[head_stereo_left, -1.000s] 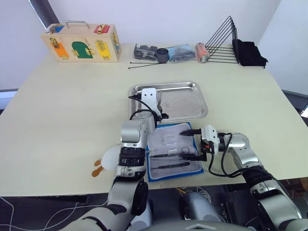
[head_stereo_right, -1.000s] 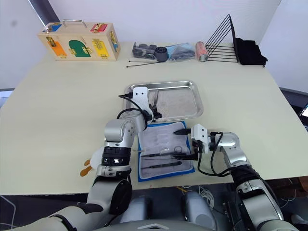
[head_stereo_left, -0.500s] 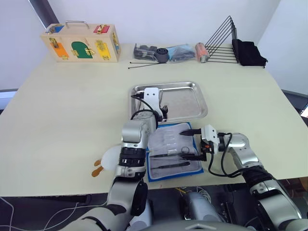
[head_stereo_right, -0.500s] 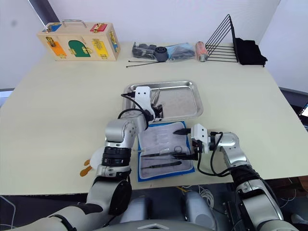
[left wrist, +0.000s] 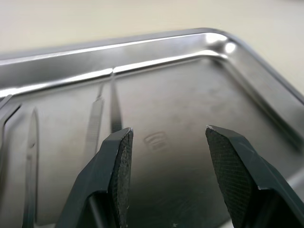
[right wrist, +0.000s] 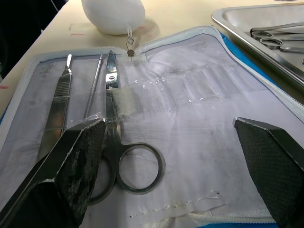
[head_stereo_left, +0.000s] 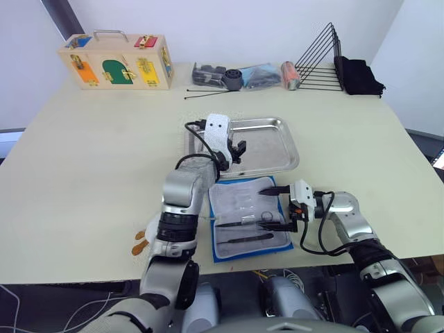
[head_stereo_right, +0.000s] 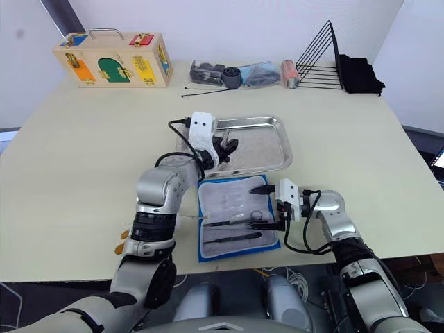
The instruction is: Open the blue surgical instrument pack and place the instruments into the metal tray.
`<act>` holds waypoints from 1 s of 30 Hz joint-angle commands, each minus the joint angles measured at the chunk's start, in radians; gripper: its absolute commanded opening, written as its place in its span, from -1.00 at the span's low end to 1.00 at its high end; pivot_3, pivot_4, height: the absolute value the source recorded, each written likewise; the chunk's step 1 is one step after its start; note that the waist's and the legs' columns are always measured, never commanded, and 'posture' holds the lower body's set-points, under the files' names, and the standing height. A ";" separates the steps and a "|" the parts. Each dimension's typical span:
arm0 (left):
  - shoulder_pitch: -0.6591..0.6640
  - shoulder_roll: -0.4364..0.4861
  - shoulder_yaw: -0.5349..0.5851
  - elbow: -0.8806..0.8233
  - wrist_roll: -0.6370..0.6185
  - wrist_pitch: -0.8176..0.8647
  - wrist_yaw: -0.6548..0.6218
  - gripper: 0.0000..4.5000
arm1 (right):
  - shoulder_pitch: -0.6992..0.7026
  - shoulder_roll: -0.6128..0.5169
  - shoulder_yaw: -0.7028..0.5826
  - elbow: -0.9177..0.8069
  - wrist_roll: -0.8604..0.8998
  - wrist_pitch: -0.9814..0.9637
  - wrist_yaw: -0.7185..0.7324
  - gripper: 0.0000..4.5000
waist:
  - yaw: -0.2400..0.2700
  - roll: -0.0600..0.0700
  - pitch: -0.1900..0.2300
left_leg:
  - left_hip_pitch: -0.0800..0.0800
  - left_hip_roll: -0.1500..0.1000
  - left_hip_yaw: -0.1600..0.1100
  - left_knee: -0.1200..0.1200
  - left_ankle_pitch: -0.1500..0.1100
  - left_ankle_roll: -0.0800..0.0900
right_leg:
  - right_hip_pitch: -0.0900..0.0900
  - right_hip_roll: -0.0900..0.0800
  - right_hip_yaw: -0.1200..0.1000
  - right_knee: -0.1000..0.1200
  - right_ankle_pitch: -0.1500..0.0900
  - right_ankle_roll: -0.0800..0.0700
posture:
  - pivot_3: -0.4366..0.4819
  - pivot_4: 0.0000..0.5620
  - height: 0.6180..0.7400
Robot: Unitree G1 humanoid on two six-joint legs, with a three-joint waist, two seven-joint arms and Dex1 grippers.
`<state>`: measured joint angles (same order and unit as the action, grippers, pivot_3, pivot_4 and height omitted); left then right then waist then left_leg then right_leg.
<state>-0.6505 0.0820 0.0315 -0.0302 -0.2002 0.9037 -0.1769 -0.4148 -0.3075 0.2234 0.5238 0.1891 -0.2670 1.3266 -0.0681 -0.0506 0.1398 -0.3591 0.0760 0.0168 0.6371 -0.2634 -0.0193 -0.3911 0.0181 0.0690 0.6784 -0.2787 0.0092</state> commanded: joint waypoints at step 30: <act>0.429 0.723 0.105 -0.305 -0.408 -0.479 -1.140 1.00 | 0.096 0.000 0.035 -0.008 -0.002 0.086 0.011 1.00 | 0.001 0.008 0.007 | -0.003 0.001 0.002 -0.002 0.000 0.000 | -0.004 -0.001 0.000 -0.002 -0.002 -0.002 | -0.05 -0.47 1.00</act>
<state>-0.2189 0.7953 0.1036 -0.3116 -0.5811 0.4662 -1.2763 -0.3789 -0.3143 0.2057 0.4659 0.2109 -0.2310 1.3230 -0.0667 -0.0422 0.1471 -0.3624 0.0765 0.0185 0.6347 -0.2635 -0.0189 -0.3959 0.0168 0.0688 0.6763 -0.2812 0.0068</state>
